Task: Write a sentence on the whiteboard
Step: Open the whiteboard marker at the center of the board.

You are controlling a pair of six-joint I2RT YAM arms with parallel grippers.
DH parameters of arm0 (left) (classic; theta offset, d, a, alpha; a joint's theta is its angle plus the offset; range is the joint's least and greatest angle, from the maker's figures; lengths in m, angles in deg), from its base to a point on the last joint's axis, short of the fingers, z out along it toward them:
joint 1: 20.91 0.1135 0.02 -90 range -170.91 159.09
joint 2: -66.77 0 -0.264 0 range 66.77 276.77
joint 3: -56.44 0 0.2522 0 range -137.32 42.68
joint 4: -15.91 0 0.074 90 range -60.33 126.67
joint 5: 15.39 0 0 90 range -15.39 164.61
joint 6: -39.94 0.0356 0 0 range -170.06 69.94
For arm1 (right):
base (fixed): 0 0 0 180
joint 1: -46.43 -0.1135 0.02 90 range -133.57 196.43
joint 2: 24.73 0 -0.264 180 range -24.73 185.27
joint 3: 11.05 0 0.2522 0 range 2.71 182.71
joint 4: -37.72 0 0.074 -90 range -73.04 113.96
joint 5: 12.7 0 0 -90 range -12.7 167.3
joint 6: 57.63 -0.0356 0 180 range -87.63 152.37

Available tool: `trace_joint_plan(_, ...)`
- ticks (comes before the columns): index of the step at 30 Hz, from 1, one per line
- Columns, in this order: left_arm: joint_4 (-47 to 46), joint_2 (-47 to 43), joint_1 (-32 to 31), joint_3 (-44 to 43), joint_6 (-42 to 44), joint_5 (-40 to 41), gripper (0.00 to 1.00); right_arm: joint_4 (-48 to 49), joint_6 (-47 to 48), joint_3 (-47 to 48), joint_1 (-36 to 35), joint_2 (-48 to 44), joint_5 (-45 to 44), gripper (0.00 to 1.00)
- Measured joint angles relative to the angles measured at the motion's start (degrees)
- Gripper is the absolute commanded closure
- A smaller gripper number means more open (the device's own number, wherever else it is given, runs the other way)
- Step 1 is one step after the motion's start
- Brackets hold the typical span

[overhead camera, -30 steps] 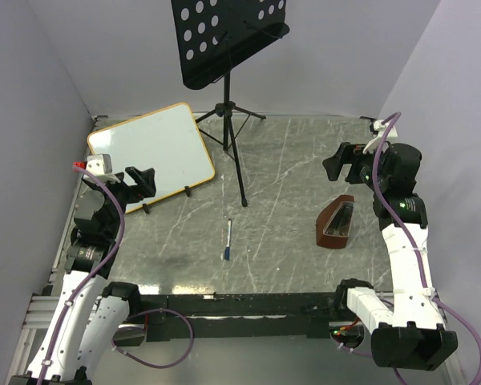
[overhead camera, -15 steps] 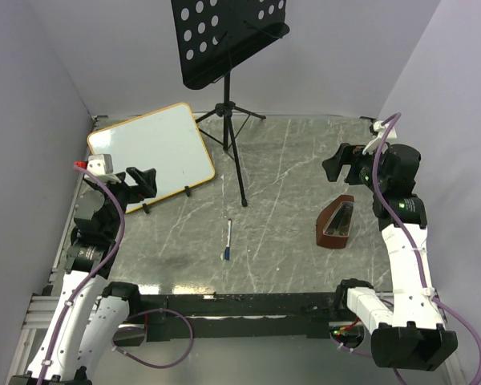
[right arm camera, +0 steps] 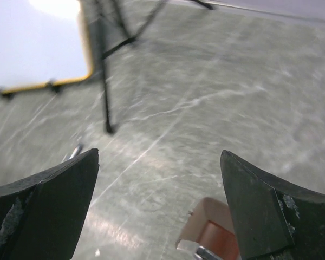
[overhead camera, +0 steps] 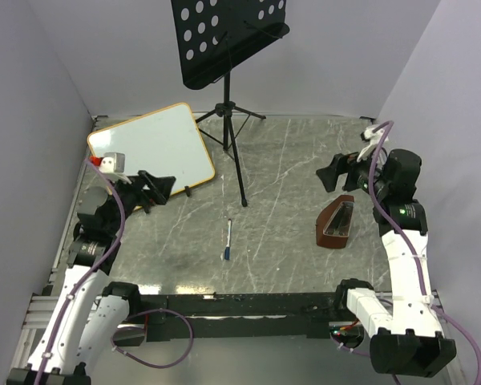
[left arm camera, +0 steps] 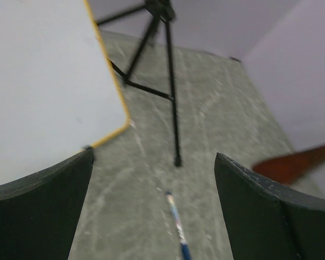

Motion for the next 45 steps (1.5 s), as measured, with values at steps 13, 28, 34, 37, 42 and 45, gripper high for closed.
trace_joint_plan(13, 8.6, 13.4, -39.6, -3.0, -12.3, 12.3, 0.01, -5.3, 18.6, -4.5, -2.1, -0.2, 25.3, 0.0)
trace_joint_plan(28, 17.8, 38.9, -51.7, -12.2, -20.8, 29.4, 0.23, -4.1, 21.4, -10.5, -2.1, 1.2, 26.8, 0.0)
trace_joint_plan(34, 19.5, 46.4, -51.8, -14.7, -22.4, 30.0, 0.48, -4.0, 22.1, -10.5, -2.1, 1.8, 27.1, 0.0)
trace_joint_plan(37, 21.4, 50.7, -51.8, -16.8, -22.8, 30.8, 0.56, -4.0, 22.2, -10.5, -2.1, 1.8, 27.2, 0.0)
trace_joint_plan(42, 23.5, 54.9, -51.9, -17.8, -22.7, 32.6, 0.59, -4.0, 22.3, -10.5, -2.1, 1.9, 27.6, 0.0)
trace_joint_plan(45, 24.5, 56.6, -51.9, -18.2, -22.6, 33.2, 0.61, -4.0, 22.3, -10.5, -2.1, 2.2, 28.0, 0.0)
